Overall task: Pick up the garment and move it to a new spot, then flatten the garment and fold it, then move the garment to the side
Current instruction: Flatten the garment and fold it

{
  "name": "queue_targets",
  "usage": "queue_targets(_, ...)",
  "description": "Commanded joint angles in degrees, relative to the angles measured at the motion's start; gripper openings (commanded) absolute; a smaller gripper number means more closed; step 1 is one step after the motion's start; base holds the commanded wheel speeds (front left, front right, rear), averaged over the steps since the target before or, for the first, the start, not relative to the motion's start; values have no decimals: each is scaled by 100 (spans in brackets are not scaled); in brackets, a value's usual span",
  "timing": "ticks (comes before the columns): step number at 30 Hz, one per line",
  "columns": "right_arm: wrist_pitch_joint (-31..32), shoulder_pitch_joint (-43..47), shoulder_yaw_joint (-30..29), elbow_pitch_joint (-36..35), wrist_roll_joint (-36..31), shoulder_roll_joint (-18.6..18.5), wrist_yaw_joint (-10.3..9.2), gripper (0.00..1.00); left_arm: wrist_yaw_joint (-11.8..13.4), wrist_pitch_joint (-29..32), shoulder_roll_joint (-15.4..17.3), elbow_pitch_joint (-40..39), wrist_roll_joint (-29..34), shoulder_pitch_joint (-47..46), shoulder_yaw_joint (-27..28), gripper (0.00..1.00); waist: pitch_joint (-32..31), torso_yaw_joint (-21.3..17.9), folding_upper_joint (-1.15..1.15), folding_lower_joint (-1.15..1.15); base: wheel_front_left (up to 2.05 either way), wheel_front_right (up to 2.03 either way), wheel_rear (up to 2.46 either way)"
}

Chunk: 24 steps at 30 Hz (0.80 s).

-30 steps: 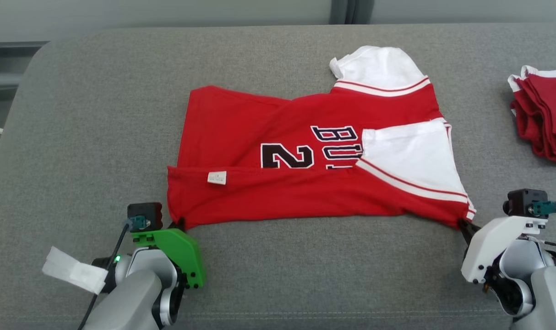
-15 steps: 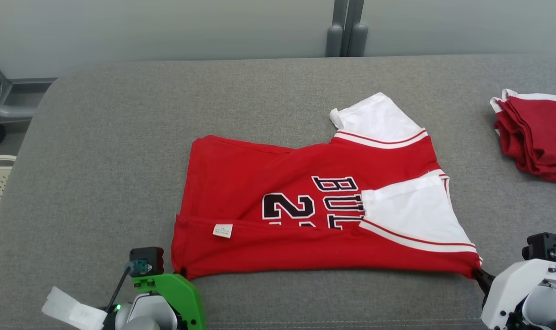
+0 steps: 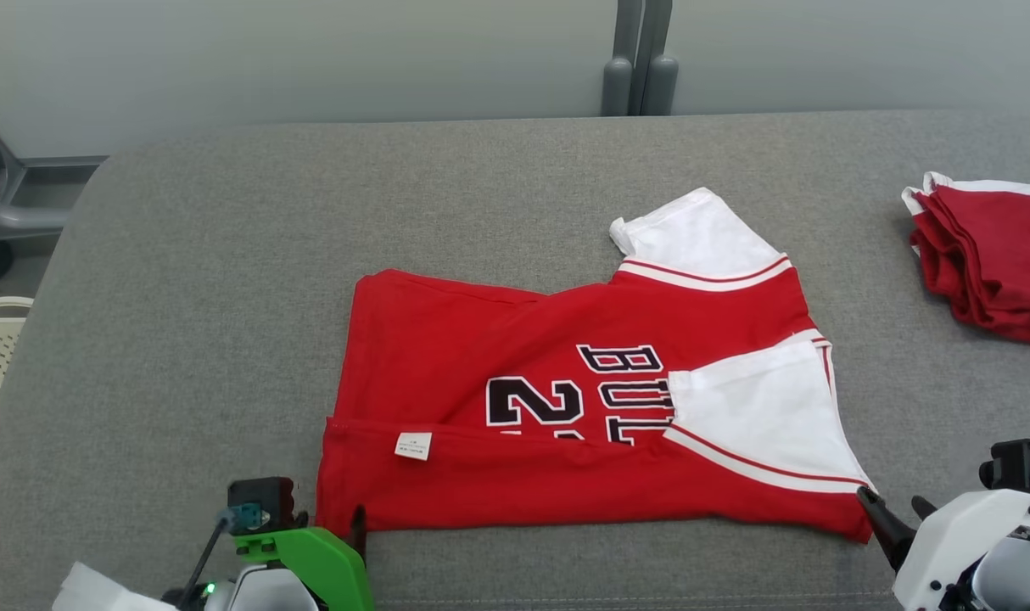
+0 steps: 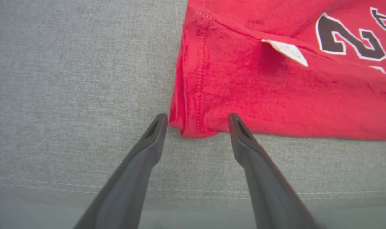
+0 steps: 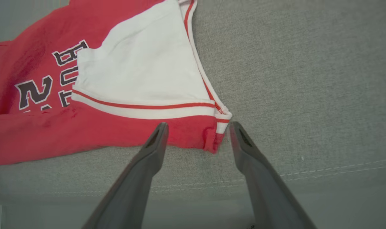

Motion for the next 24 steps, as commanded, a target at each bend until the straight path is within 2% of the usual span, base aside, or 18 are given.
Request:
queue_targets(1, -138, 4, -23, -47, -23, 18, -3, 100, 15, -138, 63, -52, -25, 86, 76, 100, -55, 33, 0, 0, 0, 0, 0)
queue_targets(8, -1145, -42, -8, -82, 84, 137, -2, 100, -171, -1504, 55, -367, 116, 257, 568, 100, -288, 138, 0, 0, 0, 0, 0)
queue_targets(11, -1623, -81, 51, -9, 139, 156, -2, 100, -216, -1857, 30, -421, 274, 307, 803, 100, -353, 154, 0, 0, 0, 0, 0)
queue_targets(14, -2126, -149, 146, 142, 185, 177, -2, 100, -244, -1962, -65, -568, 560, 405, 1178, 100, -413, 167, 0, 0, 0, 0, 0)
queue_targets(17, -2690, -247, 298, 354, 257, 180, -2, 100, -360, -1958, -245, -912, 1125, 574, 1751, 100, -474, 181, 0, 0, 0, 0, 0)
queue_targets(24, -3668, -542, 636, 994, 378, 175, -2, 100, -1007, -1955, -818, -1563, 2295, 1182, 2948, 100, -613, 209, 0, 0, 0, 0, 0)
